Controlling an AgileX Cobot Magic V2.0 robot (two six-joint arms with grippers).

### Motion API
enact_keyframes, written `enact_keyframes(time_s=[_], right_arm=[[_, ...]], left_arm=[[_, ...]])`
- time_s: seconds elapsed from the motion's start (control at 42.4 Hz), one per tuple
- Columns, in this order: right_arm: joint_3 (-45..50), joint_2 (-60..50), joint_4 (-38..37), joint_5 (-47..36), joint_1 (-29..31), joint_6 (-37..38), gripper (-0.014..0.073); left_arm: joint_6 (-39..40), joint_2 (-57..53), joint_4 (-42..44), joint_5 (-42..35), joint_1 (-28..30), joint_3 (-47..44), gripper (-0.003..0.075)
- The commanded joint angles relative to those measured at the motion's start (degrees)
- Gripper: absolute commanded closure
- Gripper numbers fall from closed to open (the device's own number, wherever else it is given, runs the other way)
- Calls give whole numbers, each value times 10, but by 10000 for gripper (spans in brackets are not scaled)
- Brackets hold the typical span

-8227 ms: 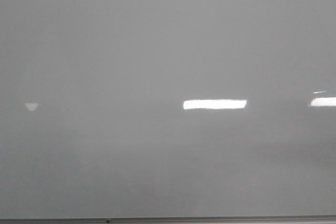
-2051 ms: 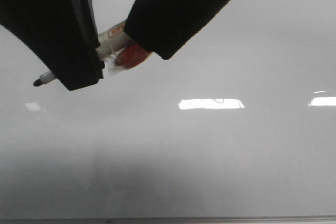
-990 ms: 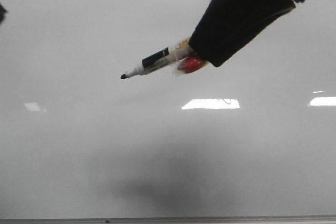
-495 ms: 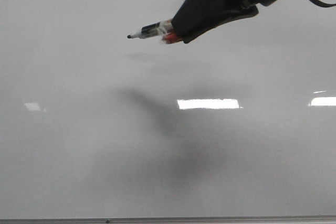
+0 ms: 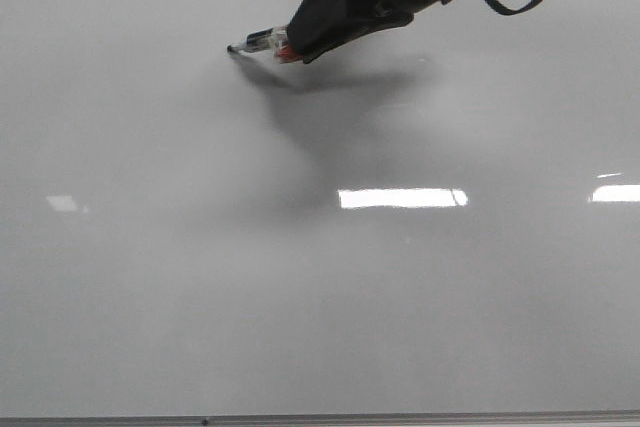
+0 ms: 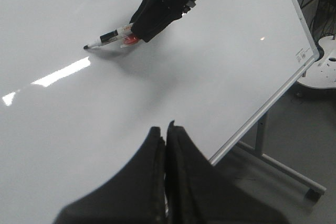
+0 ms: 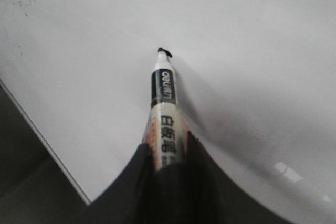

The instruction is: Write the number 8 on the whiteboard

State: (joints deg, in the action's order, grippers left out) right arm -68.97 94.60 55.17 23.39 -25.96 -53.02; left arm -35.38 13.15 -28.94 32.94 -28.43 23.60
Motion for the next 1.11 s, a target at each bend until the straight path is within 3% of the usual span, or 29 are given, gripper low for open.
enact_keyframes(time_s=[0.0,0.212,0.613,0.872,1.084], right_arm=[[-27,2,16,-27,-1,-2,661],[-22,19,-25,30,-12,-3,652],[109,-36,-27,3,38,-3,652],[116,6,-15,-32,-34,-3,652],[57,39,4,-56,-77,-3,652]], left_arm=[[5,4,-17,-43,1,15,741],[5,4,-17,-43,1,15,741],[5,4,-17,-43,1,15,741],[5,4,-17,-43,1,15,741],[5,4,-17,-43,1,15,741]])
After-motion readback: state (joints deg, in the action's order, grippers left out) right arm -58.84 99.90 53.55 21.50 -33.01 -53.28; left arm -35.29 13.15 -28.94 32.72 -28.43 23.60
